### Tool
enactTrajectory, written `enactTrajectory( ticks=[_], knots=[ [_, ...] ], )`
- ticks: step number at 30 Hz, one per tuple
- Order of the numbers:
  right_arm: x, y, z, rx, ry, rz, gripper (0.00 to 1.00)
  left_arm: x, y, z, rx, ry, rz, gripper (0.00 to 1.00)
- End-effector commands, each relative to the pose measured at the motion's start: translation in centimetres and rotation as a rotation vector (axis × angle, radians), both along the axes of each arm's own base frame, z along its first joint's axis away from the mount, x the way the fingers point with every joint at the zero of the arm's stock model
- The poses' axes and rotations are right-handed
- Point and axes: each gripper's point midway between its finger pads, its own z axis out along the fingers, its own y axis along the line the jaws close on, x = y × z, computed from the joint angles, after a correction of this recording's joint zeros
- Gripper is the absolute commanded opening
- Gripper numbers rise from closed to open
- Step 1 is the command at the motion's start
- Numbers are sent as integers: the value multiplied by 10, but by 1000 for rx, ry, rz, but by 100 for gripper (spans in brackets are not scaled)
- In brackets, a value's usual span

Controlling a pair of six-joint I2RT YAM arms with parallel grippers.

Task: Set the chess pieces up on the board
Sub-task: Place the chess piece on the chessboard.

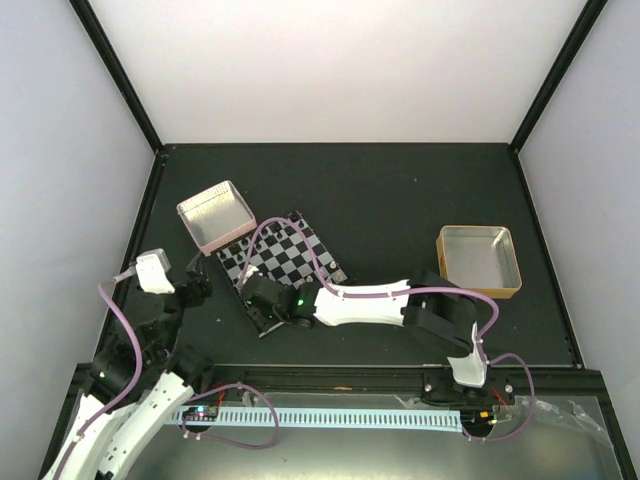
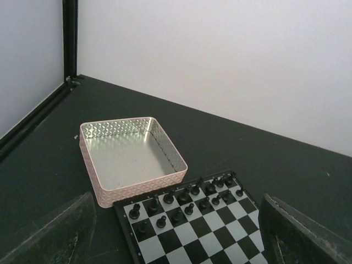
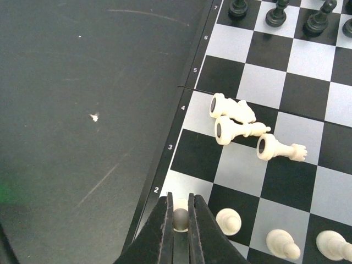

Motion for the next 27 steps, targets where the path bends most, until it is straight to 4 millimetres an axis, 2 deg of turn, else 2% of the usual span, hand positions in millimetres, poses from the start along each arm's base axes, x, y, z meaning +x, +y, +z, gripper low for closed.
enactTrajectory(
  ticks=[1,13,19,27],
  knots=[
    [3,11,1,-8,-31,6,5,-5,11,2,-11,-5,52,83],
    [8,14,-26,-89,-39,-3,6,-2,9,-1,-1,16,51,83],
    [10,11,-32,-110,-45,-18,7,-1,9,-2,3,20,51,83],
    [4,13,-35,-104,-14,10,11,0,8,-3,7,26,51,83]
  ],
)
